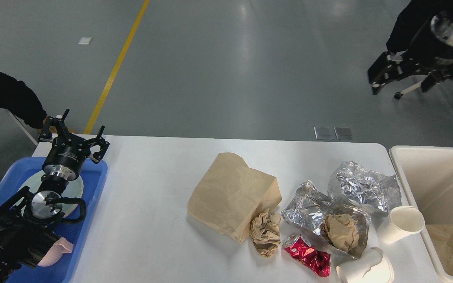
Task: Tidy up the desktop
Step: 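Move the right gripper back over the bin toward the white paper cup, then lower the right gripper and grasp the white paper cup, then lift the white paper cup and drop it into the bin, then swing the right gripper in from the far side toward the brown paper bag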
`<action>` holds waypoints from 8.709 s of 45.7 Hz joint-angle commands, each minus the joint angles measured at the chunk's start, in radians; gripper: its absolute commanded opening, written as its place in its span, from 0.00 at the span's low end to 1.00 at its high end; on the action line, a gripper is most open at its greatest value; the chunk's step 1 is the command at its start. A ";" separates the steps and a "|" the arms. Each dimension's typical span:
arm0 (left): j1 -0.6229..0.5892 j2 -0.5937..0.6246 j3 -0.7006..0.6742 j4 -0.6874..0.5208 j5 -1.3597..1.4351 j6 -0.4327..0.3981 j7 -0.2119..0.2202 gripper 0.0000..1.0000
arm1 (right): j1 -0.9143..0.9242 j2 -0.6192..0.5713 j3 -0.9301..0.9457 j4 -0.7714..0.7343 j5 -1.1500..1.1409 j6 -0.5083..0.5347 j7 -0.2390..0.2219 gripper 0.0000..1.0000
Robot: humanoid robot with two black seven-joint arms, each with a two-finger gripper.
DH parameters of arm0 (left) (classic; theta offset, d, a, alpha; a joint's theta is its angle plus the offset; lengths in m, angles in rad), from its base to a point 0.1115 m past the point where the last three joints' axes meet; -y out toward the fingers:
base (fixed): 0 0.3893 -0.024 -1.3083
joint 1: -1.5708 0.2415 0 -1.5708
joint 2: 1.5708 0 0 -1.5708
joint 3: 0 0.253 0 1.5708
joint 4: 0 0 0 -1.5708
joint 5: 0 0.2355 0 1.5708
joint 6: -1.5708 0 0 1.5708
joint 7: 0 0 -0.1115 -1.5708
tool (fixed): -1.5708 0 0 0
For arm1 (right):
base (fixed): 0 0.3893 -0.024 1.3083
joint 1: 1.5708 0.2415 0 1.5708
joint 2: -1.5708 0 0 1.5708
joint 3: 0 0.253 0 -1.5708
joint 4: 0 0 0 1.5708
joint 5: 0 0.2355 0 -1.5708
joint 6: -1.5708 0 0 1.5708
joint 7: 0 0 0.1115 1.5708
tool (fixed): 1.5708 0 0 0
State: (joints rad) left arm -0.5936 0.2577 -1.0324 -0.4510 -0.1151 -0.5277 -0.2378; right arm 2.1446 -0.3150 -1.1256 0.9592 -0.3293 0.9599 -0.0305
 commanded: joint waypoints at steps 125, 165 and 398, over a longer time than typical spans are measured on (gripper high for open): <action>0.000 0.000 0.000 0.000 0.000 0.000 0.000 0.96 | -0.785 -0.259 0.055 -0.091 -0.050 -0.359 -0.003 0.99; 0.000 0.000 0.000 0.000 0.000 0.000 0.000 0.96 | -0.827 -0.254 0.104 -0.088 -0.020 -0.320 -0.003 0.00; 0.001 0.000 0.000 0.000 0.000 0.000 0.000 0.96 | -0.035 0.057 0.119 0.019 -0.122 0.000 -0.020 1.00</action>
State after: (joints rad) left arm -0.5936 0.2577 -1.0324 -0.4510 -0.1150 -0.5277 -0.2378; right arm 2.1094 -0.2581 -1.0104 0.9575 -0.4548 0.9600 -0.0480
